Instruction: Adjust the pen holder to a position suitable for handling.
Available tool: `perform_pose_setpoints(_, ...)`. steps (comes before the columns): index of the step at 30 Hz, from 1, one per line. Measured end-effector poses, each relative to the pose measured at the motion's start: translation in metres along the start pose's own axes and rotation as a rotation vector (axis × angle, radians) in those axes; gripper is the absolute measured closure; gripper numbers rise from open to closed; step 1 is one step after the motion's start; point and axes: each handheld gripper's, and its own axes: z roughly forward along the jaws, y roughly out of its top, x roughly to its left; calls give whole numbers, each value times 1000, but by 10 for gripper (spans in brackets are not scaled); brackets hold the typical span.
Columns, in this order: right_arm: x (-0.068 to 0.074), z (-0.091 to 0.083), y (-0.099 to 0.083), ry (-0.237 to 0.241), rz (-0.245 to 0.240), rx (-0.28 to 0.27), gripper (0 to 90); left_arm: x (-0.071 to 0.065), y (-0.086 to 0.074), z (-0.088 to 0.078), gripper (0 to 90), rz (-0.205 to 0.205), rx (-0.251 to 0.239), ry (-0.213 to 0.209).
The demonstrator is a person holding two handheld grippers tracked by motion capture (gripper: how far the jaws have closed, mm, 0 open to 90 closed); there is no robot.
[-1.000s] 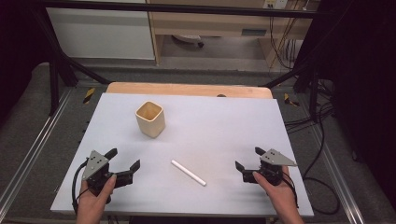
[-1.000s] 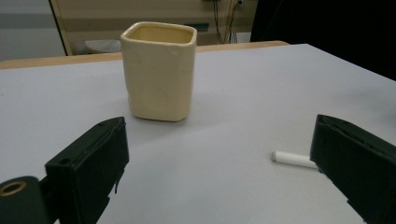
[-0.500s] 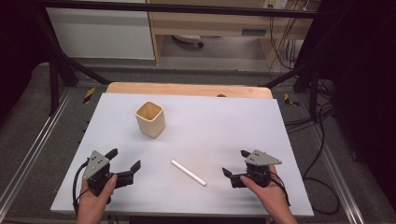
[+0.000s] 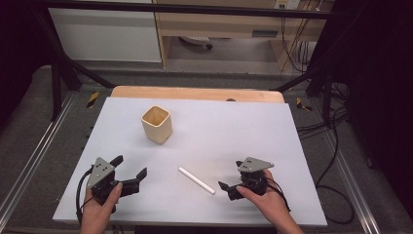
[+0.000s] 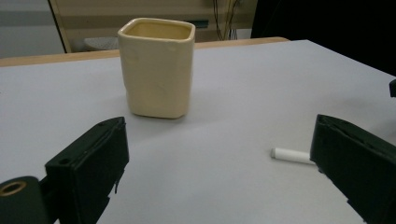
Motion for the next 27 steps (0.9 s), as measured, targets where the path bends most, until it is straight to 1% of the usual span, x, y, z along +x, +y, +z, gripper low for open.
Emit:
perform_pose_setpoints(2,1,1,1,4,4,9,46,0,0,0,47,0,-3,0)
perform_pose_setpoints(3,2,4,1,14,0,16,46,0,0,0,47,0,-3,-1)
perform_pose_setpoints(5,2,5,2,17,0,21,45,0,0,0,47,2,-1,-2)
perform_pose_setpoints(6,3,7,3,26,-4,35,44,0,0,0,47,2,-1,-2)
perform_pose_setpoints(10,5,11,3,41,-9,49,51,0,0,0,47,2,-3,-2)
perform_pose_setpoints(13,9,15,4,57,-19,69,52,0,0,0,47,2,-1,-3)
perform_pose_setpoints(20,15,23,4,80,-24,95,50,-1,0,1,47,3,2,-4)
perform_pose_setpoints(24,19,27,4,89,-27,110,63,-1,0,1,47,3,2,-3)
perform_pose_setpoints(27,22,30,4,93,-40,118,88,-1,0,1,47,3,3,-5)
